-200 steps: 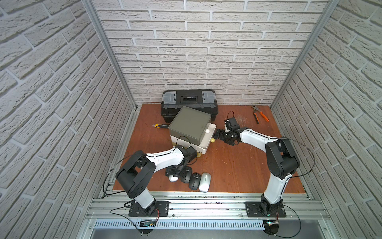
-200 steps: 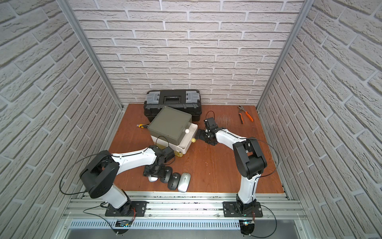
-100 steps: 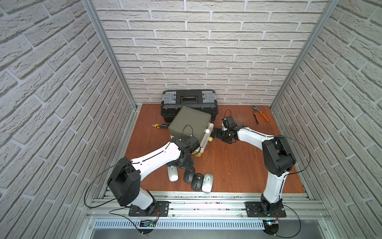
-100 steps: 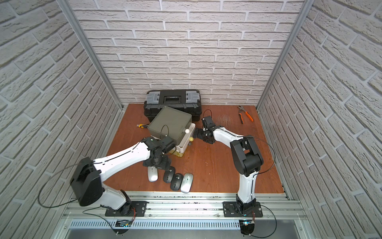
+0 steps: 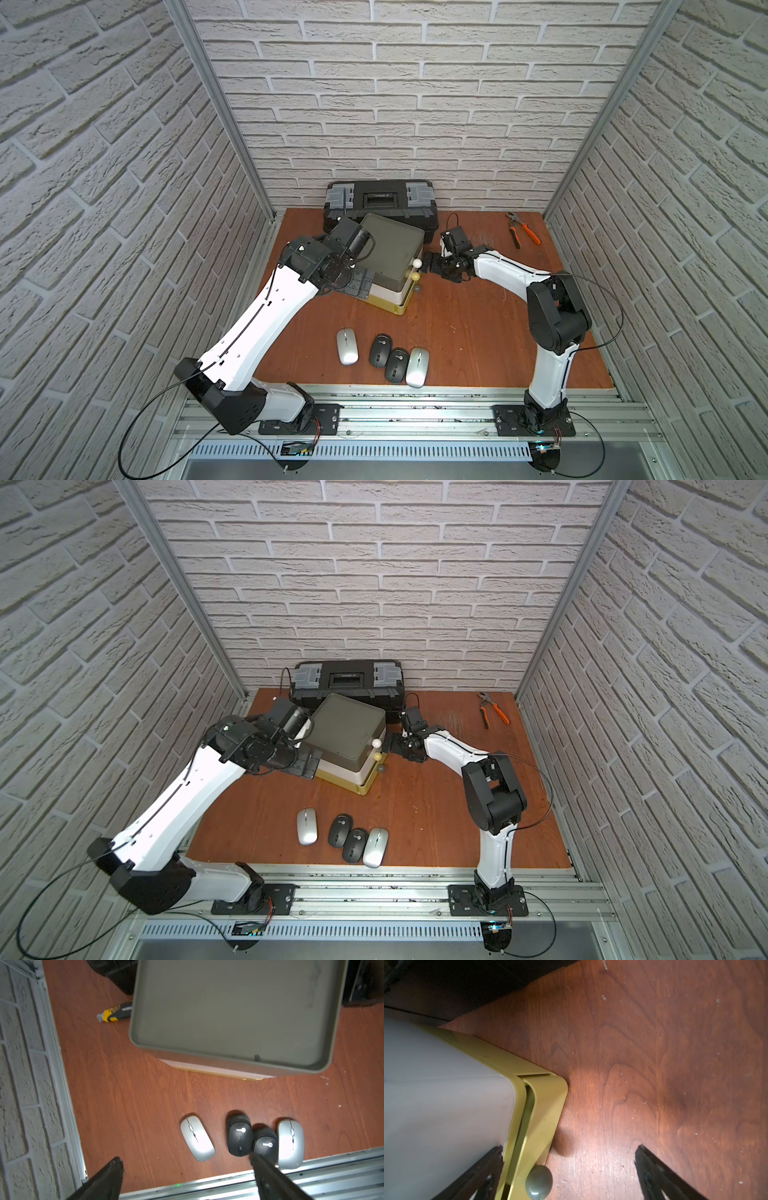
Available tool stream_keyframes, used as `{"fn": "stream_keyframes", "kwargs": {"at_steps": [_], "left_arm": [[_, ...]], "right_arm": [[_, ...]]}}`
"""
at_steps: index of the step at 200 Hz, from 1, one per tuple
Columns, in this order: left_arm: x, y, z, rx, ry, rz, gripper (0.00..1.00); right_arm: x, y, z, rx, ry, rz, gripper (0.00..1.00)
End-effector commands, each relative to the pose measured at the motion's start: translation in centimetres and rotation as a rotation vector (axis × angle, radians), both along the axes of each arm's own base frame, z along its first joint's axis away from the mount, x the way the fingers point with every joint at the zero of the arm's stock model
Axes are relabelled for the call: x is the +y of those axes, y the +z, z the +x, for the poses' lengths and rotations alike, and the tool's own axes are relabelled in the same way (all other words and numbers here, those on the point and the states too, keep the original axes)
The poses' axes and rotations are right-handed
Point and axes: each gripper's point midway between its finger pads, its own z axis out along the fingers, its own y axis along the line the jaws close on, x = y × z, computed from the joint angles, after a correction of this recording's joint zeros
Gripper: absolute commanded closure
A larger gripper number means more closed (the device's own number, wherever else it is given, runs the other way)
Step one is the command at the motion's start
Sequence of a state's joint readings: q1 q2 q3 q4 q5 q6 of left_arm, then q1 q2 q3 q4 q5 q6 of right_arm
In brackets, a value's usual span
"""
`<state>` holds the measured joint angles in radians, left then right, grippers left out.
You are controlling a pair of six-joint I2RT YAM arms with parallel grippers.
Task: Take the mice out of the drawer
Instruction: Place the mouse at the center of the board, then open the drawer in the storage box.
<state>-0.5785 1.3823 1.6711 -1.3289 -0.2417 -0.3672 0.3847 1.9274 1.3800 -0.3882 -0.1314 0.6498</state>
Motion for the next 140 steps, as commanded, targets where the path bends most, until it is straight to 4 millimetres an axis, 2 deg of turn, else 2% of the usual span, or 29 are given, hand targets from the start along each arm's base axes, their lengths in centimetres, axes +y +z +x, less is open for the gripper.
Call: {"fn": "stream_keyframes", "kwargs": {"at_steps": [1,37,70,95,140], "left_arm": [[0.8,1.3,3.6,-0.085,-0.068,0.048,0.02],[1.8,1.8,9.8,-0.165,-0.055,-0.027,0.02],[1.6,0.9,14.2,-0.162,-0.086,-0.091,0.02],[1.6,-0.5,15.7,-0.11,-0.111,-0.073,0.02],[0.7,-1.2,15.9,-0.07,-0.155,-0.097,0.02]], "right_arm": [[-0.7,0.4,-1.5,-0.011,0.005,-0.031,0.01],[-1.6,0.3,-3.4,0.005,-0.002,-0.025,0.01],[-0.1,-0.7,-4.3,0.024,0.033,0.075,0.0],[1.8,-1.0,-4.1,0.023,0.071,0.182,0.01],[2.4,-1.9,-3.9,0.039,0.08,0.199,0.04]]}}
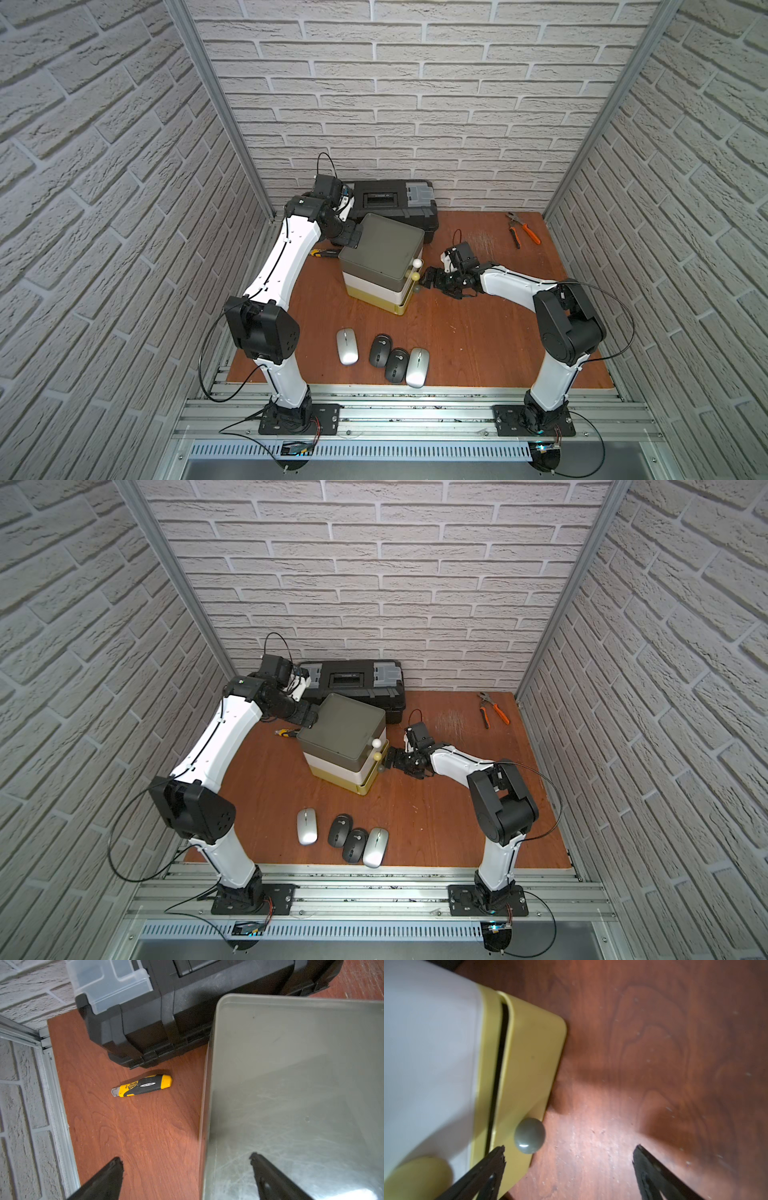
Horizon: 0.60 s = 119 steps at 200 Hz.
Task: Take the mice out of the drawer
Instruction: Open the drawer in the storage box.
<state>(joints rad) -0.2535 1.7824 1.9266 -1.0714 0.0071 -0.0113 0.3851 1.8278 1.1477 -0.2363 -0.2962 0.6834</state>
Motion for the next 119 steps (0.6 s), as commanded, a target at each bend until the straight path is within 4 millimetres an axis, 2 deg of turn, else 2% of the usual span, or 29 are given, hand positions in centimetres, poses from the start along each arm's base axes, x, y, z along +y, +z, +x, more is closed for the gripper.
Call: {"fn": "stream_keyframes", "kwargs": {"at_steps": [1,39,73,119], "left_arm": [[-0.6,1.2,0.1,-0.023,-0.051,-0.027,0.02],[-0.7,0.9,0.2,-0.016,-0.043,-0.033,0.02],[-1.0,0.5,0.5,-0.012,-0.044,-0.05,0.02],[-1.2,-0.8,0.7,0.018,-0.043,-0.049,0.02]], "right_arm": [[1.2,-0.3,0.6,-0.01,0.017,0.051,0.04],[1.7,-1.6,0.7,0.029,0.034,0.047,0.06],[2.2,-2.0,0.9,0.033,0.041,0.067,0.14],[3.7,-2.4,0.6,0.063,0.055,0.162,0.39]]}}
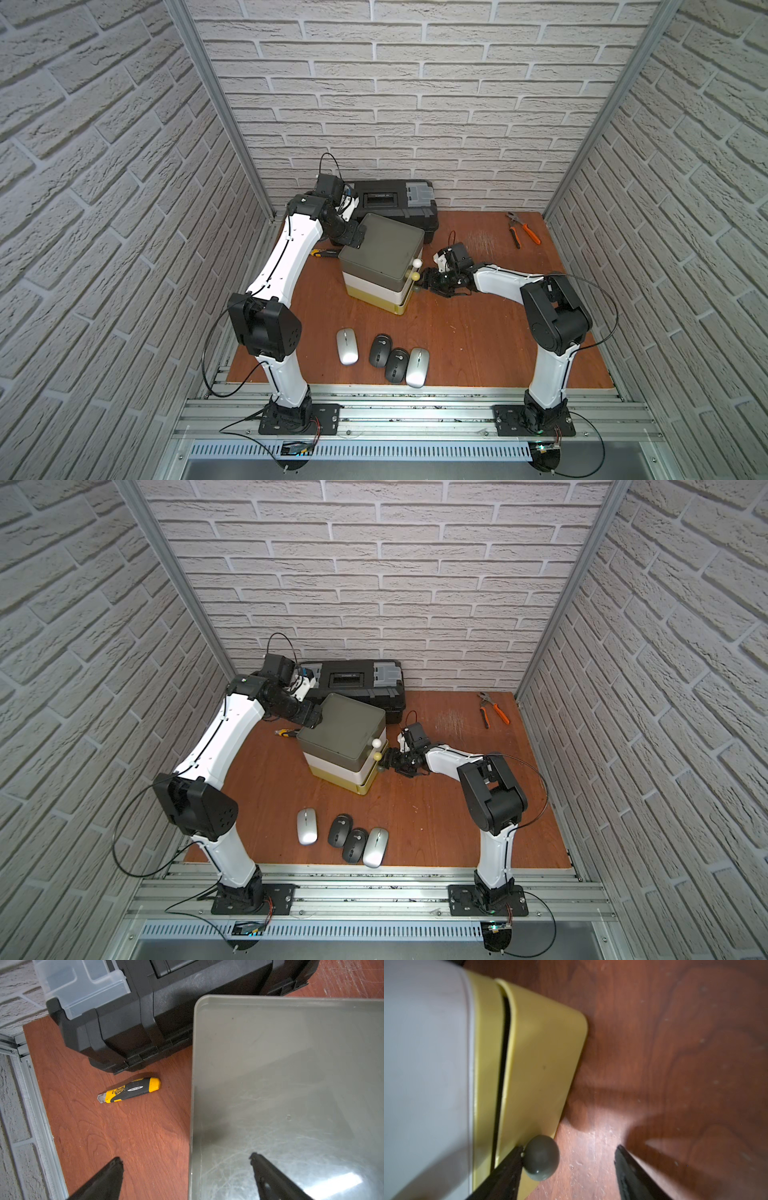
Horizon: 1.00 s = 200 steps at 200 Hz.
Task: Take the mice out of the drawer
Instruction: Open the drawer in the storage box.
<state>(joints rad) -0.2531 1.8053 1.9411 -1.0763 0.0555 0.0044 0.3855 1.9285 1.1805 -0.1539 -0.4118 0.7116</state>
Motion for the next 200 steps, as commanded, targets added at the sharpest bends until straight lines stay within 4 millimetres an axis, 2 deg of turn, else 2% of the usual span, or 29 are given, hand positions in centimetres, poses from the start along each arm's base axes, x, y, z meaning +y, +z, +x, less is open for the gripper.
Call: {"fn": "stream_keyframes", "kwargs": {"at_steps": [1,37,40,42,45,91,121,146,200], "left_arm": [[-0.3,-0.4,0.5,-0.001,-0.006,-0.019,0.02],[-0.3,-1.4,0.3,0.026,-0.009,-0.026,0.03],[-0.3,-1.5,0.2,0.029,-0.008,-0.027,0.03],[-0.3,-1.5,0.2,0.031,-0.007,-0.03,0.03],[-0.3,-1.6,0.2,0.033,-0.007,-0.032,0.03],[-0.4,-3.2,-0.2,0.073,0.0,-0.056,0.03],[-0.6,-3.6,-0.3,0.081,-0.002,-0.067,0.03],[-0.7,-3.7,-0.4,0.085,0.001,-0.073,0.03],[-0.6,-4.3,-0.6,0.098,0.008,-0.074,0.03]], "right_arm": [[1.3,-0.9,-0.2,0.027,0.013,0.059,0.4],[2.0,-0.8,-0.6,0.045,0.015,0.122,0.54],[2.1,-0.8,-0.6,0.046,0.015,0.127,0.55],[2.1,-1.8,-0.8,0.068,0.012,0.121,0.55],[2.1,-2.1,-0.8,0.075,0.014,0.123,0.55],[3.2,-2.6,-0.9,0.111,0.006,0.208,0.58],[3.7,-2.8,-1.0,0.124,0.005,0.251,0.65],[4.2,-3.2,-1.1,0.152,-0.002,0.299,0.76],[3.8,-3.7,-1.7,0.168,-0.008,0.291,0.87]]}}
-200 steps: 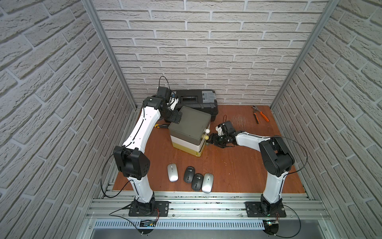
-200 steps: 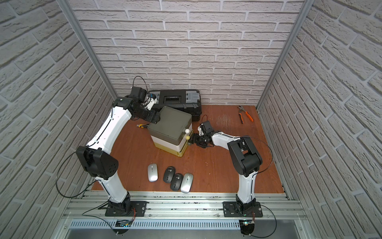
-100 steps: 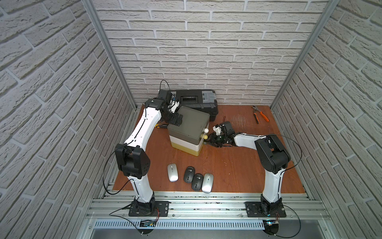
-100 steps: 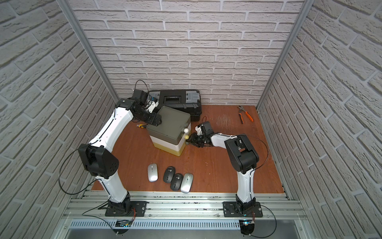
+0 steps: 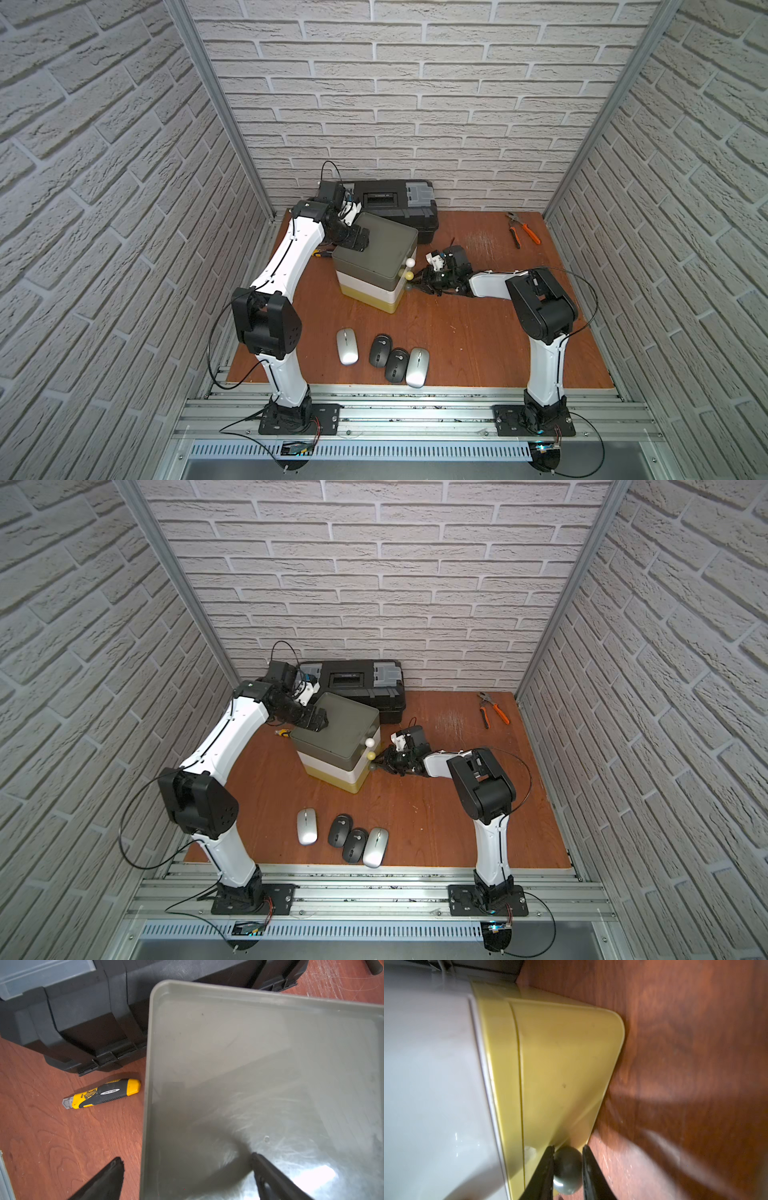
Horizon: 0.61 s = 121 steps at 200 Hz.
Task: Take the mice out of the drawer
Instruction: Open the drawer in the storage box.
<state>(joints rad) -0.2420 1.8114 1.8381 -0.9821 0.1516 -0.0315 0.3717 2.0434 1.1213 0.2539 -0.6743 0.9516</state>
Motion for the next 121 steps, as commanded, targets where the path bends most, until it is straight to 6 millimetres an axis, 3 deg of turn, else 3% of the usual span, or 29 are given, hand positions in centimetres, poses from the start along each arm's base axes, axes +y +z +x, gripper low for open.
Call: {"fn": "stream_keyframes", "kwargs": {"at_steps": [1,24,56,76,121], "left_arm": [[0.6,-1.7,-0.9,0.058,0.012,0.02,0.03],[0.6,-1.9,-1.0,0.06,0.015,0.018,0.03],[0.7,-2.4,-1.2,0.069,0.02,0.02,0.03],[0.9,-2.4,-1.2,0.07,0.026,0.021,0.03],[0.9,-2.6,-1.1,0.076,0.03,0.017,0.03]], "right_arm": [[-0.2,-4.0,-3.2,0.143,0.02,-0.057,0.87],[-0.5,-4.1,-3.3,0.148,0.02,-0.062,0.85],[-0.7,-3.8,-4.1,0.153,0.036,-0.072,0.62],[-0.9,-3.7,-4.5,0.149,0.044,-0.074,0.52],[-0.3,-3.4,-5.0,0.155,0.058,-0.027,0.47]]}}
